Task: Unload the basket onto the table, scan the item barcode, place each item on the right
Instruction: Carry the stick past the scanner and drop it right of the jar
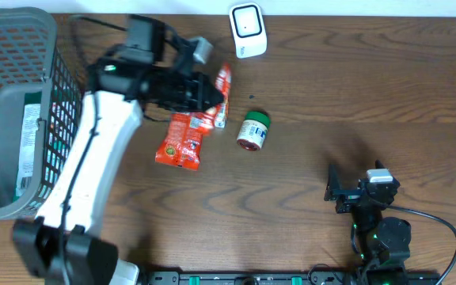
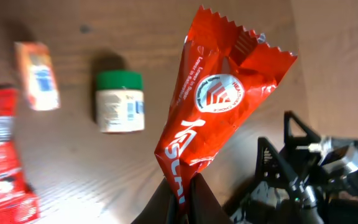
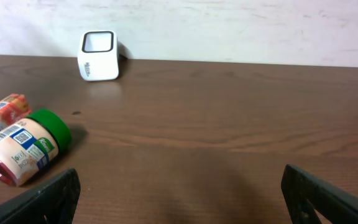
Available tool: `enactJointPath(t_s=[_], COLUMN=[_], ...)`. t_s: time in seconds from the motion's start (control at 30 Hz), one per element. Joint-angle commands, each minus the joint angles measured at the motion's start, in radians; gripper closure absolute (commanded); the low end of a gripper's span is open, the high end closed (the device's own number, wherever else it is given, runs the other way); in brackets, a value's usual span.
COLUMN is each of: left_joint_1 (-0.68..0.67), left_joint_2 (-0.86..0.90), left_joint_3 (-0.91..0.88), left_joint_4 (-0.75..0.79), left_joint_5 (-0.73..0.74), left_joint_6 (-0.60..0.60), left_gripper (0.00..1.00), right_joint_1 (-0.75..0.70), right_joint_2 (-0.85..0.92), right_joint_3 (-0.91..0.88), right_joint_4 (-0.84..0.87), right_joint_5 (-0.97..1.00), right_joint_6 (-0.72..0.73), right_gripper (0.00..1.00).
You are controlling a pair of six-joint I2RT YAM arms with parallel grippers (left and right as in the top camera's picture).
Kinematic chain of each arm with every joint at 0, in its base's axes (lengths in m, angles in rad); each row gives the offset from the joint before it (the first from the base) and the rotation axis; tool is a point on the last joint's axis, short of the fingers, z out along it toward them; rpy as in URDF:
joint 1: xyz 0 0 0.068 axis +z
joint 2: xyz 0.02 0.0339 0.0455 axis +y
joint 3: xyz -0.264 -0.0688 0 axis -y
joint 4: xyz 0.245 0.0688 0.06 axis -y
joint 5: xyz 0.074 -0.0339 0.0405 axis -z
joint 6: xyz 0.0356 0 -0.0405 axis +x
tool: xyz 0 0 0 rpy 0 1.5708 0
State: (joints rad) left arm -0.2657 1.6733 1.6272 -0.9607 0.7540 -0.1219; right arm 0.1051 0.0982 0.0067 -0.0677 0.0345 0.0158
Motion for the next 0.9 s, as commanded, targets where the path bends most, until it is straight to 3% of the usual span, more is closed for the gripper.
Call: enactJointPath(t_s=[0.0, 0.37, 0.6, 0.73, 0.83, 0.87], left_joint_1=[-0.068, -0.276, -0.38, -0.412, -0.415, -0.413], left_joint_2=[0.06, 0.232, 0.331, 0.372, 0.374, 0.37], left_joint_3=[-0.007, -0.007, -0.007, -0.007, -0.006, -0.005], left_joint_4=[0.01, 0.245, 0.402, 0.451, 0.47, 0.472], left_joint_5=[0.021, 0.014, -0.157, -0.246, -0.296, -0.296], left_joint_6=[0.024, -0.077, -0.195, -0.195, -0.194, -0.185], left_gripper=[0.92, 0.92, 0.91, 0.71, 0.4, 0.37], right_joint_1=[-0.005, -0.005, -0.005, -0.005, -0.005, -0.005], right_joint_2=[-0.002, -0.002, -0.001, -0.002, -0.001, -0.001], right_joint_3=[-0.001, -0.001, -0.001, -0.001, -0.001, -0.001], right_joint_4=[-0.003, -0.003, -0.003, -0.003, -0.003, -0.003], right_joint_5=[0.009, 0.009, 0.009, 0.009, 0.009, 0.009], right_joint_6=[0.013, 0.013, 0.013, 0.013, 0.013, 0.013], right_gripper=[0.01, 0.01, 0.01, 0.01, 0.01, 0.01])
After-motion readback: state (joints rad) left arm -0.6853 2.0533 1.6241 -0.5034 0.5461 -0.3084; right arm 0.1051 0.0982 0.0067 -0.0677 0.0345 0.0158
